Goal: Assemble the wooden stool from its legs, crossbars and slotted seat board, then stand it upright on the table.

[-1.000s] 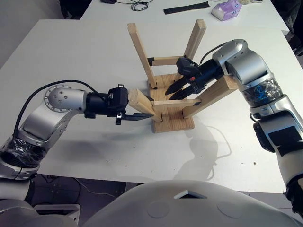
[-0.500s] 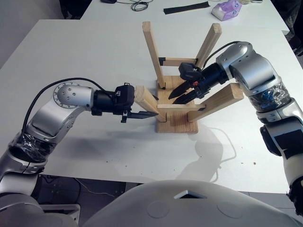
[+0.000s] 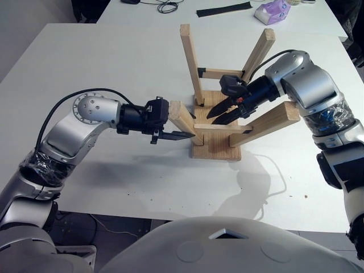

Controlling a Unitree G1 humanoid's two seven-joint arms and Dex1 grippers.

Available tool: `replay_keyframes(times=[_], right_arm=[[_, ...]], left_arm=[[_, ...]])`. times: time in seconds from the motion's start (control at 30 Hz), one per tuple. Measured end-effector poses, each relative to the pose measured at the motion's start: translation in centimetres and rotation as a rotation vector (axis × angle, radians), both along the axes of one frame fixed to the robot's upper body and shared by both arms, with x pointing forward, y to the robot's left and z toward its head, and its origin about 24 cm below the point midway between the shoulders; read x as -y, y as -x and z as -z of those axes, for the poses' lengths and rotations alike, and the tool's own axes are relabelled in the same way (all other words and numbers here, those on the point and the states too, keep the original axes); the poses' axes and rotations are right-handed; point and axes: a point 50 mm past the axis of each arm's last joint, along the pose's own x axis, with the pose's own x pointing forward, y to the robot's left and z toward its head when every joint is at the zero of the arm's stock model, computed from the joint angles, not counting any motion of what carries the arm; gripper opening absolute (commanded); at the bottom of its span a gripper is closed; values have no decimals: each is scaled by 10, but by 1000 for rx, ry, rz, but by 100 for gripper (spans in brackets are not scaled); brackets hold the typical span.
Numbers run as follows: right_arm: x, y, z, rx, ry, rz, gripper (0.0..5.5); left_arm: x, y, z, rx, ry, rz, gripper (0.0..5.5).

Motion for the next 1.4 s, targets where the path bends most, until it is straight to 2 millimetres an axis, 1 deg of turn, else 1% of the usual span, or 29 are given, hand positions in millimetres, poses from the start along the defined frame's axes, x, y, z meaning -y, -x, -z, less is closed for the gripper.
replay_keyframes(times=[0.17,0.27,0.33,0.47,0.53,0.63,0.7,0.8,0.83,0.87,0.93,0.97,1.03,1.07,1.13,1.27,1.37,1.4], right_arm=[[-1,-2,-3,-13,-54,10,159],[-1,-6,-8,-4,-109,40,159],[-2,-8,-13,10,-147,53,159],[-1,-16,-32,89,-220,98,159],[5,-20,-45,144,-268,142,159],[22,-25,-65,231,-362,244,159],[38,-26,-83,331,-409,333,159],[56,-23,-107,482,-480,452,159],[60,-19,-118,542,-524,490,159],[61,-16,-124,576,-553,515,159],[58,-2,-139,650,-633,557,159],[54,7,-143,672,-679,575,159],[42,26,-144,682,-752,587,159],[37,35,-142,682,-778,596,159],[24,55,-130,652,-823,614,159],[4,95,-106,599,-871,689,96],[-6,112,-88,553,-851,744,49],[-8,115,-82,530,-837,761,43]], left_arm=[[1,-2,0,0,0,2,206],[1,-1,0,2,-1,2,206],[2,-2,0,7,0,0,206],[5,-3,1,21,4,-23,206],[6,-3,2,28,5,-34,206],[7,-4,3,34,9,-53,206],[7,-3,3,38,11,-67,206],[7,-4,4,42,14,-82,206],[7,-4,4,43,14,-84,206],[7,-4,4,43,14,-87,206],[8,-4,4,43,16,-96,206],[8,-4,4,43,18,-103,206],[9,-4,4,41,20,-112,206],[9,-3,4,41,22,-117,206],[8,-2,4,38,25,-127,206],[8,0,8,31,26,-162,206],[7,0,8,30,24,-169,206],[7,0,8,30,24,-169,206]])
